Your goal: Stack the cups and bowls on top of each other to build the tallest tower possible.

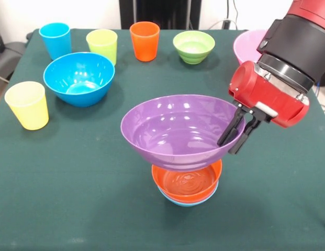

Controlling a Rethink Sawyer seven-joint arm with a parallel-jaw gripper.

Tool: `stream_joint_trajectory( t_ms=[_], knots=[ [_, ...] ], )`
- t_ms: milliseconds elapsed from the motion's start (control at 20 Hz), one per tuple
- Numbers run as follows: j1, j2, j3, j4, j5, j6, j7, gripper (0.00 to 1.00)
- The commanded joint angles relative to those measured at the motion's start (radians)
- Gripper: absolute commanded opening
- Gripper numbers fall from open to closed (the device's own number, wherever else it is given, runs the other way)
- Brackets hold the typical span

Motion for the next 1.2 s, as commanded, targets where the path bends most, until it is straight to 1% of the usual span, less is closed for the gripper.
stream_joint_trajectory(
  t_ms=[50, 250, 450, 650, 850, 1150, 1200],
  knots=[
    [-0.030, -0.002, 0.141, -0.019, 0.044, 0.209, 0.078, 0.00],
    [-0.028, 0.002, 0.132, -0.028, 0.047, 0.279, 0.051, 0.00],
    [-0.023, 0.004, 0.132, -0.018, 0.038, 0.301, 0.042, 0.00],
    [-0.028, 0.009, 0.139, -0.030, 0.031, 0.316, 0.026, 0.00],
    [-0.046, 0.029, 0.135, -0.096, 0.037, 0.358, 0.008, 0.00],
    [-0.065, 0.067, 0.116, -0.201, 0.050, 0.418, 0.015, 0.00],
    [-0.072, 0.078, 0.109, -0.231, 0.055, 0.439, 0.018, 0.00]
  ],
)
